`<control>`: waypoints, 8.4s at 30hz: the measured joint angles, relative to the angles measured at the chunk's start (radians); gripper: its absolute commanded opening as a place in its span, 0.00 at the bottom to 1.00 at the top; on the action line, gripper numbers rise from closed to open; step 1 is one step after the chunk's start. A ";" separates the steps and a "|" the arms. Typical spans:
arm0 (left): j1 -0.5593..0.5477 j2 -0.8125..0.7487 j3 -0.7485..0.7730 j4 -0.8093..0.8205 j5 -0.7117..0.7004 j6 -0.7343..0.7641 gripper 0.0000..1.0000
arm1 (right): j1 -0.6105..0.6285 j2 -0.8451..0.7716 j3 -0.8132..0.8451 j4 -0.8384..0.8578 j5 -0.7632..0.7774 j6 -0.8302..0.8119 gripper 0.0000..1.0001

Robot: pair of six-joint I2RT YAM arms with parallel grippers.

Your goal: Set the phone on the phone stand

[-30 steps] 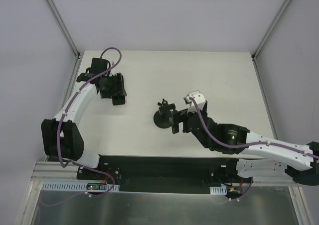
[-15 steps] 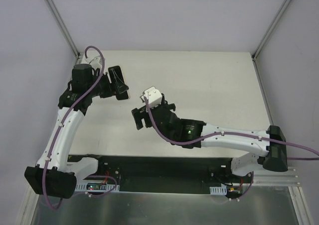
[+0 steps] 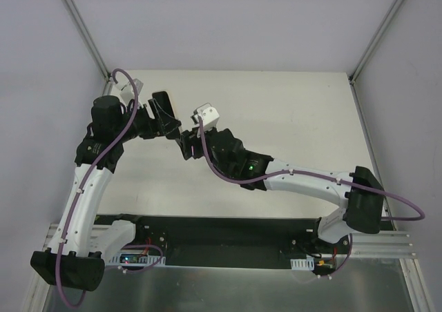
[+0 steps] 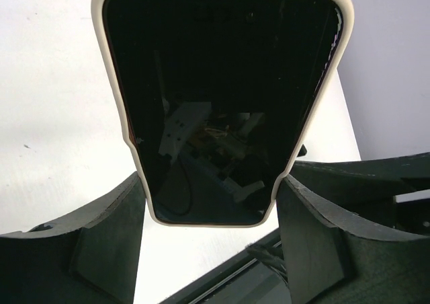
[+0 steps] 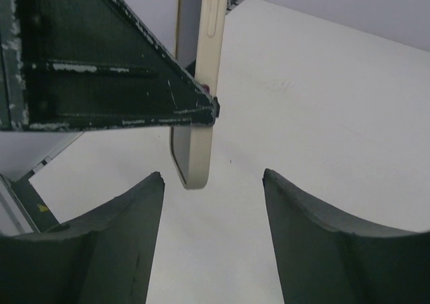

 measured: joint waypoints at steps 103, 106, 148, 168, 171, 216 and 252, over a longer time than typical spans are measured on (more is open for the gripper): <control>-0.325 -0.115 -0.056 0.762 0.399 -0.291 0.08 | -0.299 -0.392 -0.372 0.500 -1.086 0.361 0.01; -0.325 -0.113 -0.030 0.707 0.400 -0.268 0.33 | -0.299 -0.390 -0.370 0.502 -1.086 0.364 0.01; -0.332 -0.027 0.228 -0.150 -0.067 -0.039 0.00 | -0.391 -0.404 -0.144 -0.365 -0.465 0.209 0.97; -0.333 -0.049 0.173 -0.217 -0.101 0.017 0.00 | -0.416 -0.347 -0.207 -0.575 -0.409 0.049 0.38; -0.333 -0.052 0.165 -0.218 -0.096 0.021 0.00 | -0.404 -0.317 -0.205 -0.574 -0.427 0.034 0.38; -0.392 -0.056 -0.250 0.567 0.257 0.043 0.00 | -0.355 -0.236 -0.191 -0.497 -0.336 -0.078 0.01; -0.497 0.559 0.042 0.657 0.764 0.632 0.00 | -0.585 -0.171 -0.226 -0.385 -0.935 -0.176 0.01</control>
